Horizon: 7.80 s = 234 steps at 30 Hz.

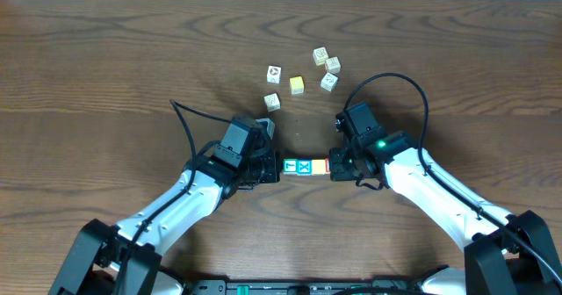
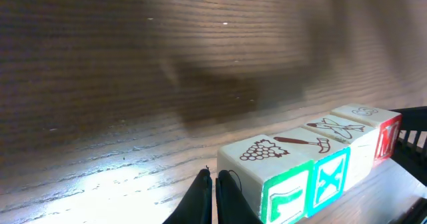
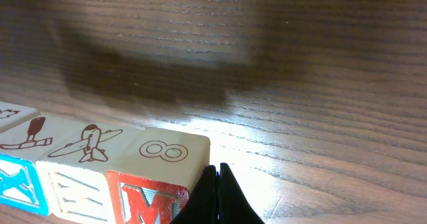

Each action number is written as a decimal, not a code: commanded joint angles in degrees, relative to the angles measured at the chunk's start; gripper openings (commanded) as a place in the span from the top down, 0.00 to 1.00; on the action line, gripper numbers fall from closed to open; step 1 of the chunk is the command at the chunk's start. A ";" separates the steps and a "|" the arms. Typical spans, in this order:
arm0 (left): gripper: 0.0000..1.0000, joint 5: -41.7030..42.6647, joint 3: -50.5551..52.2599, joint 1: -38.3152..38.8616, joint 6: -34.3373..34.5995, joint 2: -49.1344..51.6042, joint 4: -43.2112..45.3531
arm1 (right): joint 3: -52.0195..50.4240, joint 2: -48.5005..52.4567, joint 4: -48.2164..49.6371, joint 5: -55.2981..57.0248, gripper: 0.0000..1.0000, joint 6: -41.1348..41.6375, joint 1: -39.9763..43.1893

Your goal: Lift 4 blocks

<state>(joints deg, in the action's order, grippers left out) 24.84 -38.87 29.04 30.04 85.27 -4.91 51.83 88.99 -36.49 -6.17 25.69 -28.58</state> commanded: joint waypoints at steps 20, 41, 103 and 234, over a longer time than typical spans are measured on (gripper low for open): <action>0.93 9.46 -3.43 2.71 1.25 -2.25 2.43 | 2.91 -3.93 1.33 -15.08 0.99 0.00 -4.20; 0.93 9.46 -3.50 2.71 1.62 -2.36 2.45 | 2.93 -4.04 1.27 -15.08 0.99 0.00 -4.22; 0.93 9.42 -4.13 2.71 1.62 -4.92 2.45 | 5.44 -6.03 -0.66 -15.08 0.99 -0.04 -4.22; 0.93 9.42 -6.12 2.71 2.43 -8.72 2.43 | 6.86 -8.17 -0.81 -14.67 0.99 -0.48 -4.20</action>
<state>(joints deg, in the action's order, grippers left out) 22.94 -40.53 29.04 31.55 77.87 -4.97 54.83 81.67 -39.35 -3.33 25.69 -28.58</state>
